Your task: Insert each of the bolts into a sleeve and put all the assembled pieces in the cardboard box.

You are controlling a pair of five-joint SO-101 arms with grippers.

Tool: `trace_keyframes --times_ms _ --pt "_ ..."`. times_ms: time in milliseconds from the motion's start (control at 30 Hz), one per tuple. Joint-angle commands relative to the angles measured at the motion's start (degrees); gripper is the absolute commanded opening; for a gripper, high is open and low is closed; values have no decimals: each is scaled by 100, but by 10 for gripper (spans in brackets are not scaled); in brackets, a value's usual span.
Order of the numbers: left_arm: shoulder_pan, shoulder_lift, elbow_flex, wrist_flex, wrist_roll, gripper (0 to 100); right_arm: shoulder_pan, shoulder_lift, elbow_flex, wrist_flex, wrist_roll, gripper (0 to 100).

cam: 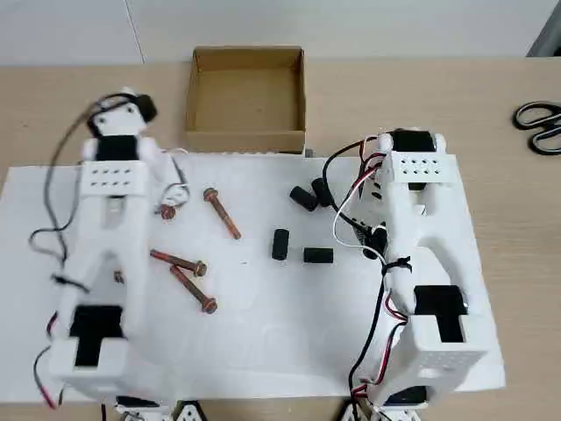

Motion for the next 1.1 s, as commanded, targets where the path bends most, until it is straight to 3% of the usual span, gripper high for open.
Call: trace_keyframes --times_ms 0,433,933,1067 --pt "334 431 -576 -97 325 101 22 -347 -26 66 44 2" --pt "923 2136 -2571 53 888 103 57 -347 -18 75 26 2" --pt "879 2927 -2659 149 1108 103 57 -347 -18 75 18 2" --pt "888 2945 -2677 545 1169 103 57 -347 -18 75 18 2"
